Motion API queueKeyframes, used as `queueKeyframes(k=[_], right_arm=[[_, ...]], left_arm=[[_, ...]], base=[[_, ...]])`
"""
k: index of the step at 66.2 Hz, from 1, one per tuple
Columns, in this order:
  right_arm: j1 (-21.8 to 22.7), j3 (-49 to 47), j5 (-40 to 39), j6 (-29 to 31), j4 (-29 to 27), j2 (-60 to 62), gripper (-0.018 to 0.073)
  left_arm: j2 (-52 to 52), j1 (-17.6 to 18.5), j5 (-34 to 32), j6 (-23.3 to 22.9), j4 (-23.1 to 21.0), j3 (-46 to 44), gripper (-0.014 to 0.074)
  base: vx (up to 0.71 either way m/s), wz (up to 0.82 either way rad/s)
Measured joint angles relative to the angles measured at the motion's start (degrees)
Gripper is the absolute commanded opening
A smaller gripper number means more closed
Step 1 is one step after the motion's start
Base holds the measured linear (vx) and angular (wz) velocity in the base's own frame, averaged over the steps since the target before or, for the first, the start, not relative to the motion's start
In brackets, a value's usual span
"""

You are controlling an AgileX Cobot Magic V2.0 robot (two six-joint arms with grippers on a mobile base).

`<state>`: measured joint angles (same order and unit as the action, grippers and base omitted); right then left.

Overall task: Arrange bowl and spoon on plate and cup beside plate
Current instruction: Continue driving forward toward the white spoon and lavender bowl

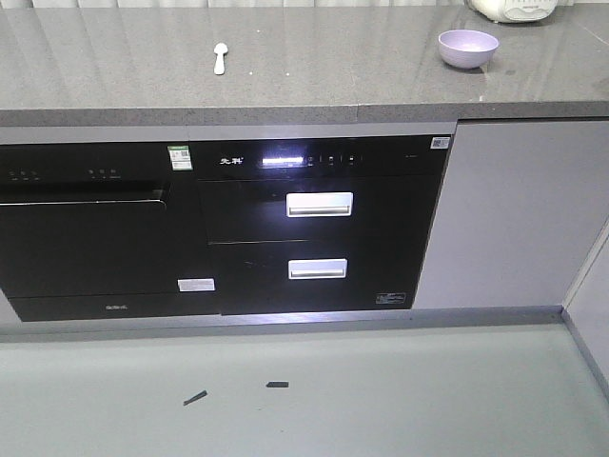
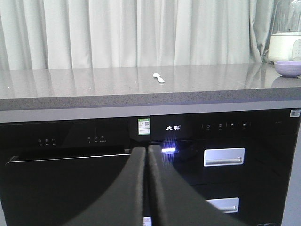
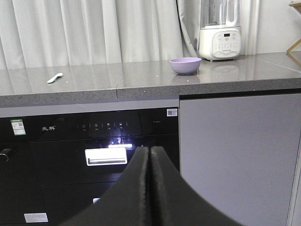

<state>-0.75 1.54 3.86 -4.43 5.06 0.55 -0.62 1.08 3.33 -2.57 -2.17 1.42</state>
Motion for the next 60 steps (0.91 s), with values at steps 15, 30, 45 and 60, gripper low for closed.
queueKeyframes(k=[15, 30, 45, 60], right_arm=[[0.00, 0.00, 0.00, 0.00, 0.00, 0.00, -0.0005], [0.00, 0.00, 0.00, 0.00, 0.00, 0.00, -0.0005], [0.00, 0.00, 0.00, 0.00, 0.00, 0.00, -0.0005], [0.00, 0.00, 0.00, 0.00, 0.00, 0.00, -0.0005]], left_arm=[[0.00, 0.00, 0.00, 0.00, 0.00, 0.00, -0.0006], [0.00, 0.00, 0.00, 0.00, 0.00, 0.00, -0.0006], [0.00, 0.00, 0.00, 0.00, 0.00, 0.00, -0.0006], [0.00, 0.00, 0.00, -0.06, 0.00, 0.00, -0.0006]], base=[[0.05, -0.01], [0.04, -0.01], [0.04, 0.00], [0.04, 0.00]])
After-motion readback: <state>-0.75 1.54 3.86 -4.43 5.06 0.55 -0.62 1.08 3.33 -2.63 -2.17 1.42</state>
